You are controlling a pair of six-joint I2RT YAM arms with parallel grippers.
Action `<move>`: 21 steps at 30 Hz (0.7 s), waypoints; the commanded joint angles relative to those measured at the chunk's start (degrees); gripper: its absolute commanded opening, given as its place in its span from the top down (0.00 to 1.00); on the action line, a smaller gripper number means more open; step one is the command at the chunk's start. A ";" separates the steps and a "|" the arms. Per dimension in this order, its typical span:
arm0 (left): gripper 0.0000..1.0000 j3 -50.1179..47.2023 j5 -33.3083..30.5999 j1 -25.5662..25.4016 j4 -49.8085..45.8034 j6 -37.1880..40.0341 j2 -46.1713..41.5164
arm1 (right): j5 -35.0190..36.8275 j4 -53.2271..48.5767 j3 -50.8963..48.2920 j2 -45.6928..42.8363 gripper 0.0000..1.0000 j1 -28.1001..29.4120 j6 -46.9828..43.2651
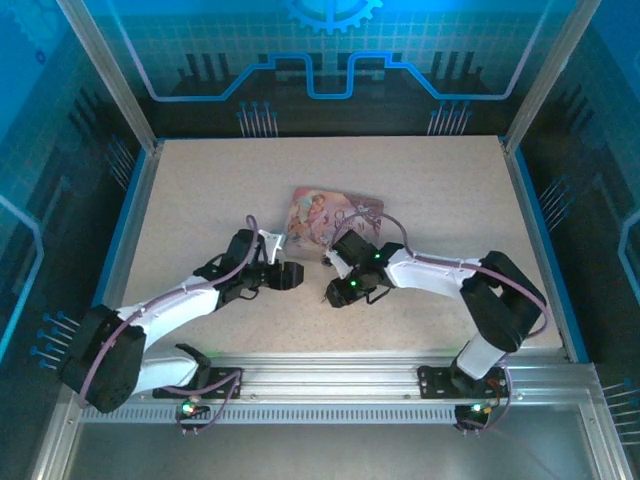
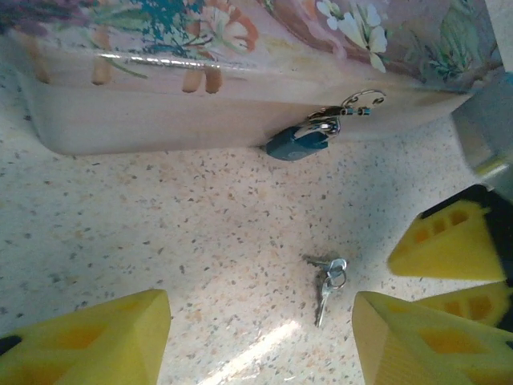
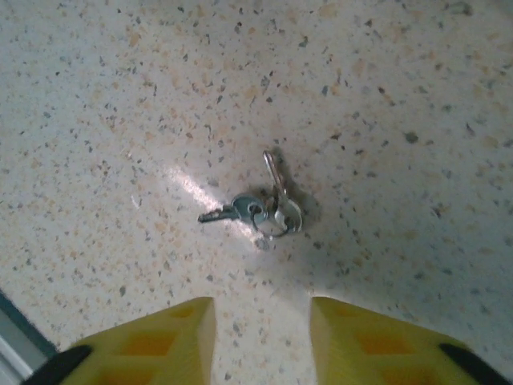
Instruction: Unlock the padlock with the key
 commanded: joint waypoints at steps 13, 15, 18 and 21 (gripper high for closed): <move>0.41 0.74 2.74 -0.44 1.42 -1.43 2.16 | -2.07 8.29 -3.22 3.28 0.77 -4.09 4.22; 0.42 0.22 2.65 -0.44 1.44 -1.78 1.63 | -3.08 8.66 -3.22 3.57 0.75 -4.85 4.61; 0.41 0.04 2.47 -0.43 0.85 -1.74 0.75 | -4.55 9.25 -2.95 4.22 0.72 -5.58 5.11; 0.41 -0.03 1.90 -0.43 -0.25 -1.37 -0.30 | -4.90 9.27 -2.74 4.16 0.69 -5.69 5.09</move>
